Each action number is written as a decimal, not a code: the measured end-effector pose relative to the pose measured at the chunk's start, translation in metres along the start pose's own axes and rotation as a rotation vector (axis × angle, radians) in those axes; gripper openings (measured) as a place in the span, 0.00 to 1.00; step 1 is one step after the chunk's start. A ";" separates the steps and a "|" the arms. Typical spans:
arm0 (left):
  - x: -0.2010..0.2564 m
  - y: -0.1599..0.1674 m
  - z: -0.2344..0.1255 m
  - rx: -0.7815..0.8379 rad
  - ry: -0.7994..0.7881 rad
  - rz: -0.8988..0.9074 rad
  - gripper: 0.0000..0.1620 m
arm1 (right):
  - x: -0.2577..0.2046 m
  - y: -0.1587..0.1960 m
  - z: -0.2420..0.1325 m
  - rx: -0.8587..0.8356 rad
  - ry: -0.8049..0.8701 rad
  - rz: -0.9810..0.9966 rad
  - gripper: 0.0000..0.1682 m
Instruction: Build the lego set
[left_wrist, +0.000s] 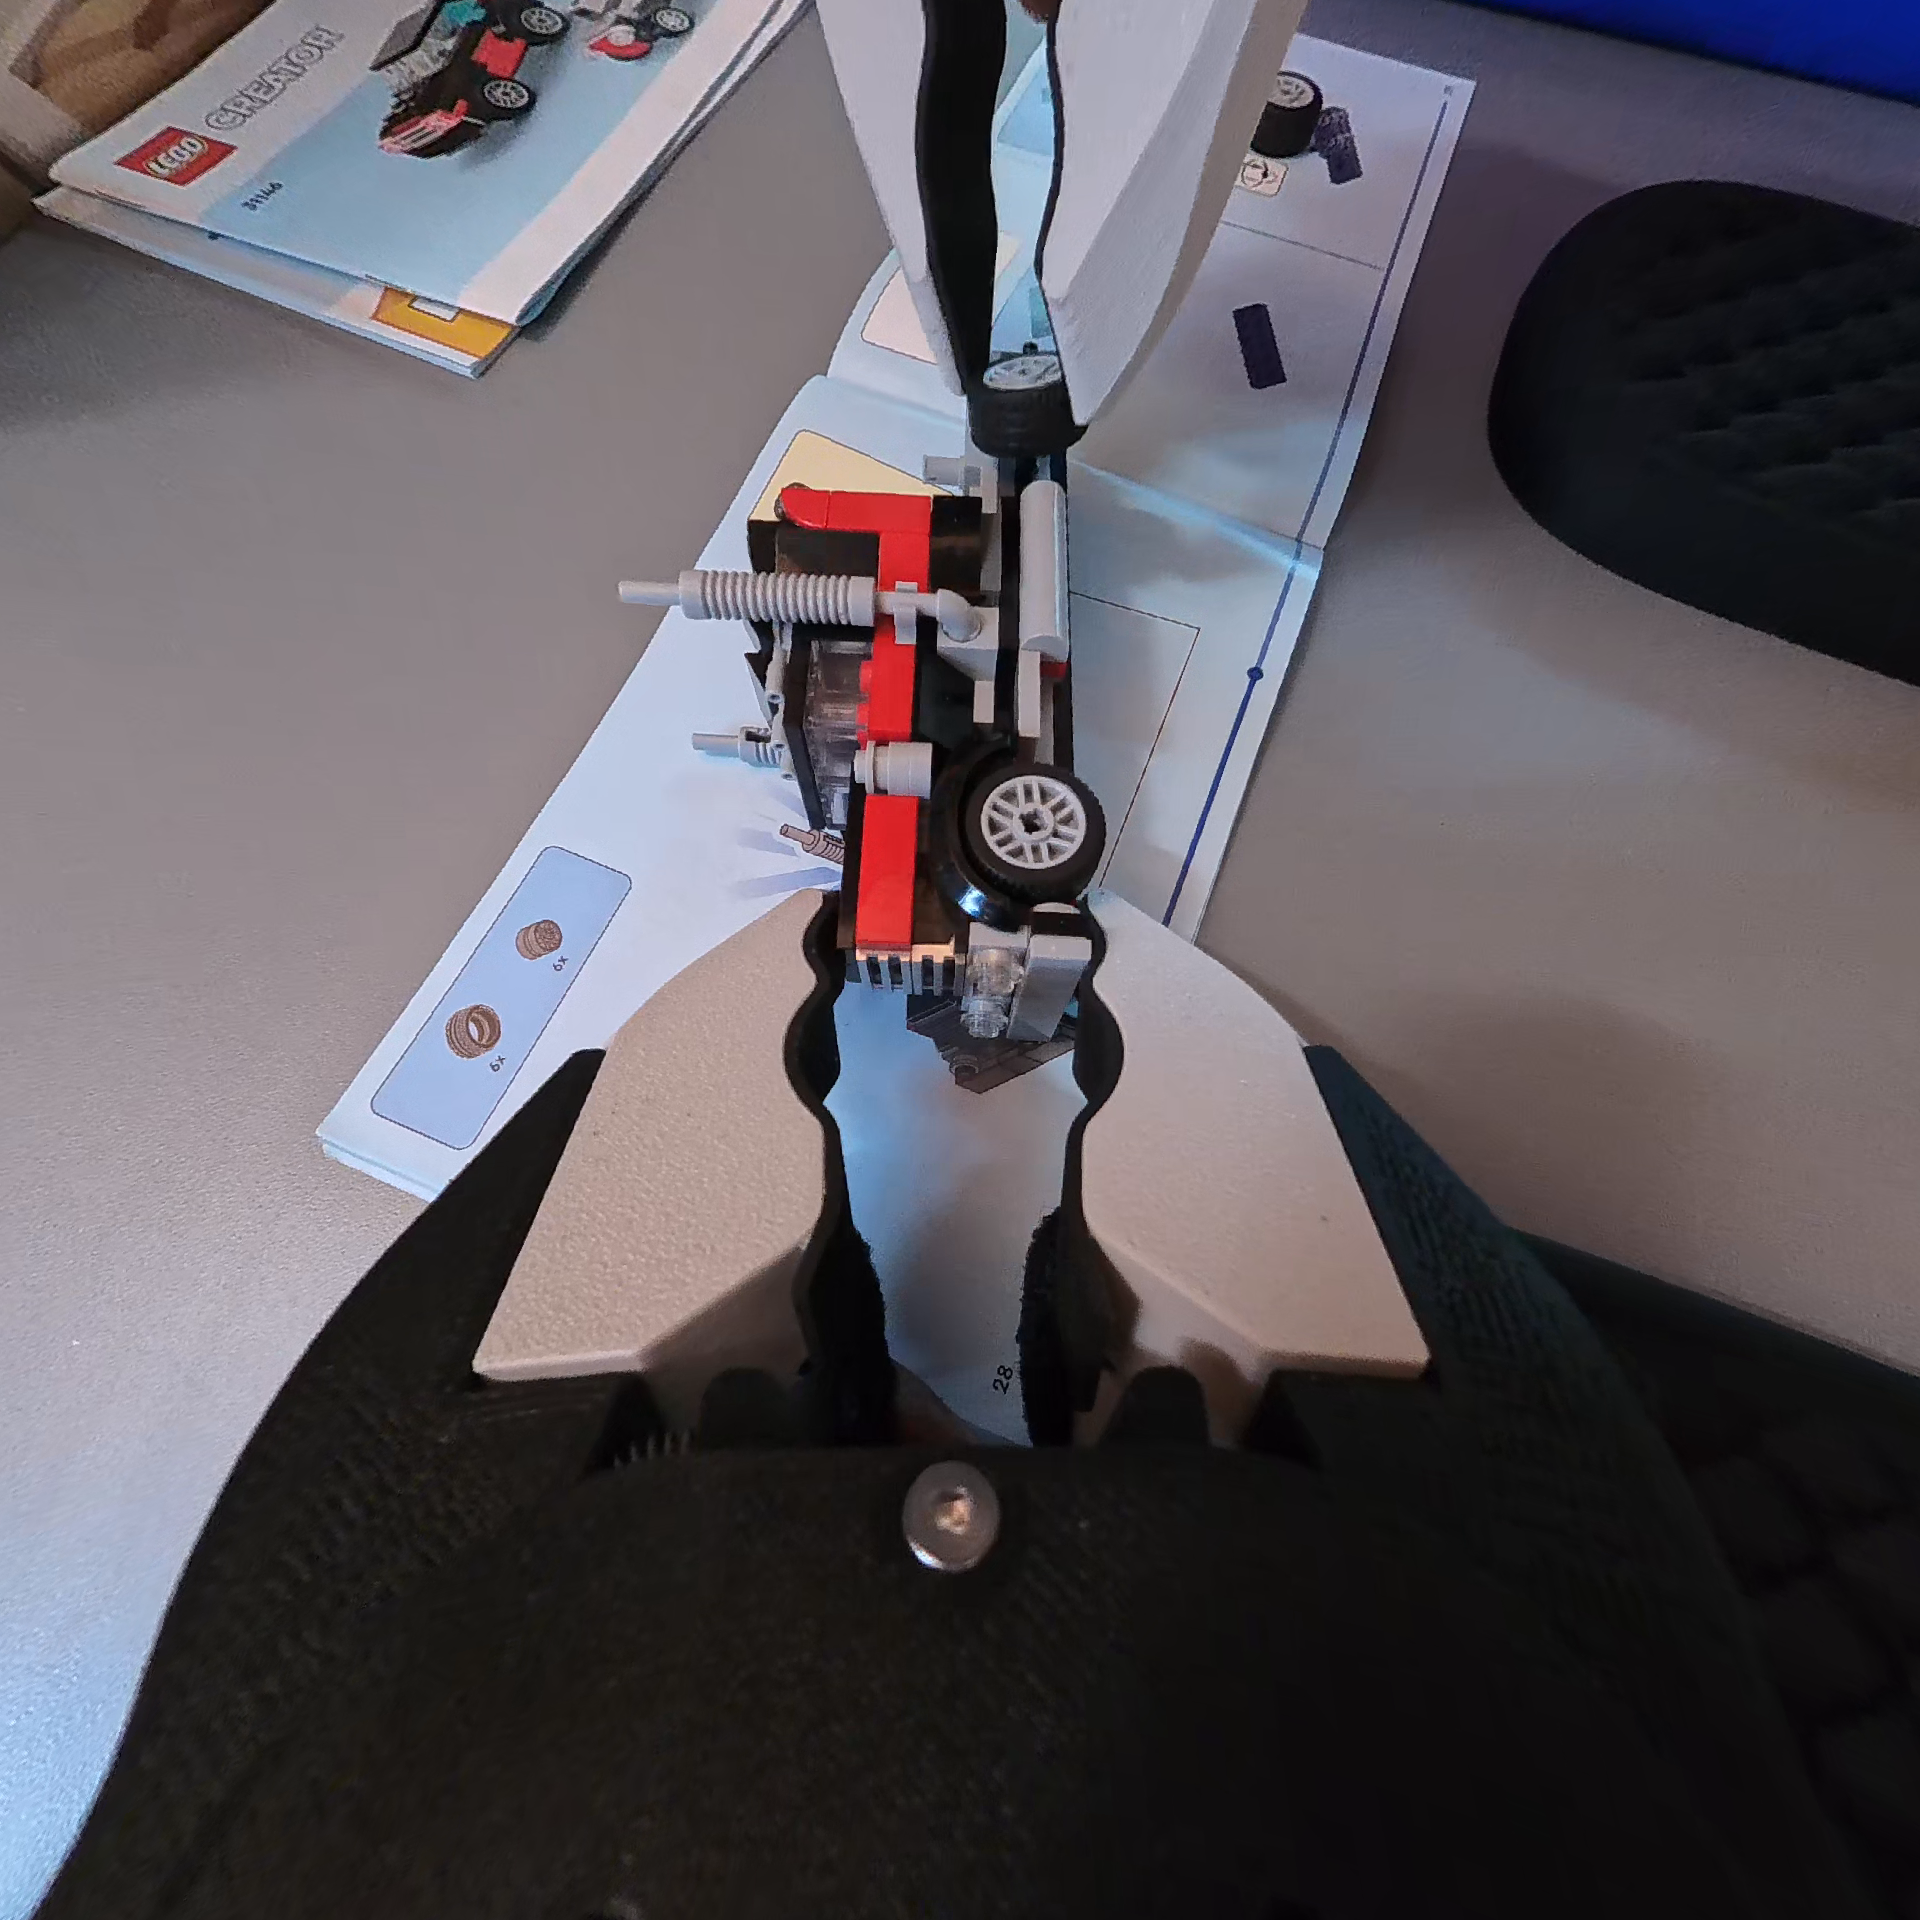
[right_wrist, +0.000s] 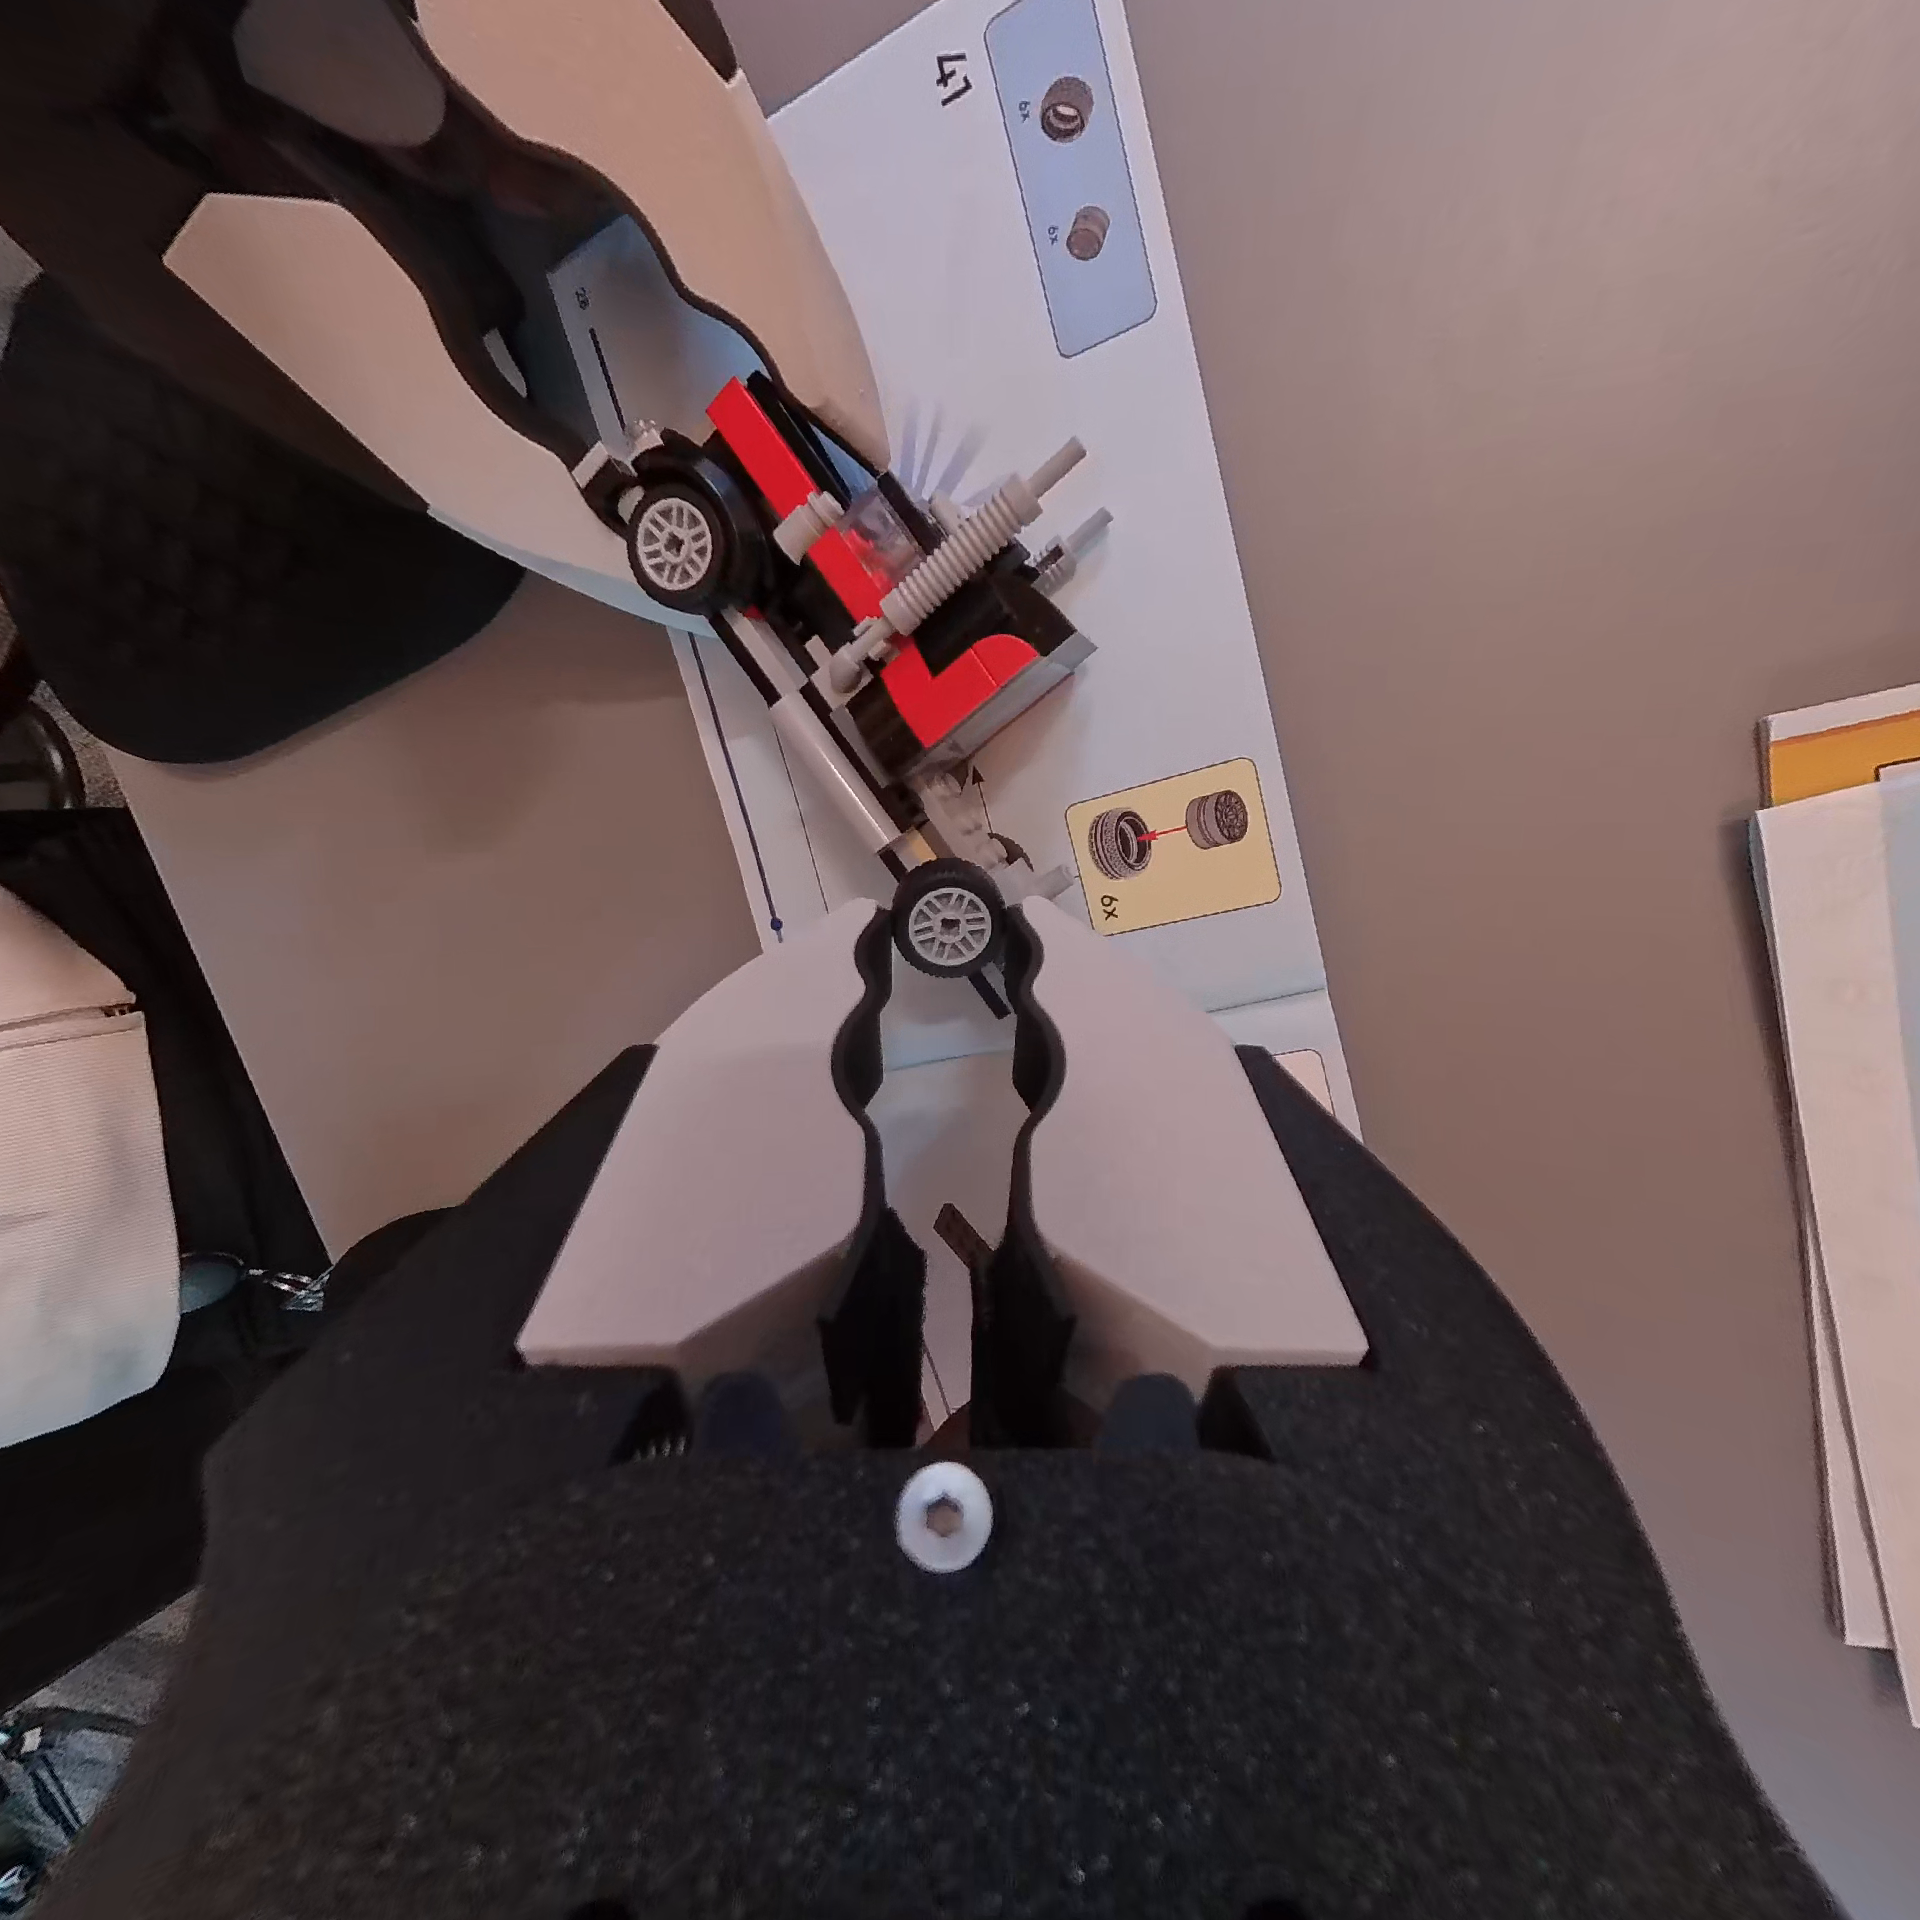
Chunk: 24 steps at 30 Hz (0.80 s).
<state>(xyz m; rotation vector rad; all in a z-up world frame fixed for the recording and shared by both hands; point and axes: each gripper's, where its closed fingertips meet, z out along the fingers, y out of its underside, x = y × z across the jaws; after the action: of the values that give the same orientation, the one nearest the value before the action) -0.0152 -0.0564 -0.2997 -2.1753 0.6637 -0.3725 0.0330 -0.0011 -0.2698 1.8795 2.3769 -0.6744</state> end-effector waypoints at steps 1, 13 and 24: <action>0.000 0.000 0.000 0.001 0.001 -0.001 0.26 | 0.000 0.000 0.000 0.000 -0.001 0.002 0.12; 0.000 0.000 0.000 0.004 0.001 -0.005 0.26 | 0.002 0.000 0.001 -0.009 0.009 -0.002 0.12; 0.000 0.000 0.000 0.001 -0.007 0.010 0.26 | 0.001 -0.003 0.004 -0.096 0.200 -0.144 0.12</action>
<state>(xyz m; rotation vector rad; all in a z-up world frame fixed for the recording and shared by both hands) -0.0152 -0.0563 -0.2996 -2.1706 0.6700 -0.3595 0.0293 -0.0024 -0.2728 1.8302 2.6335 -0.3875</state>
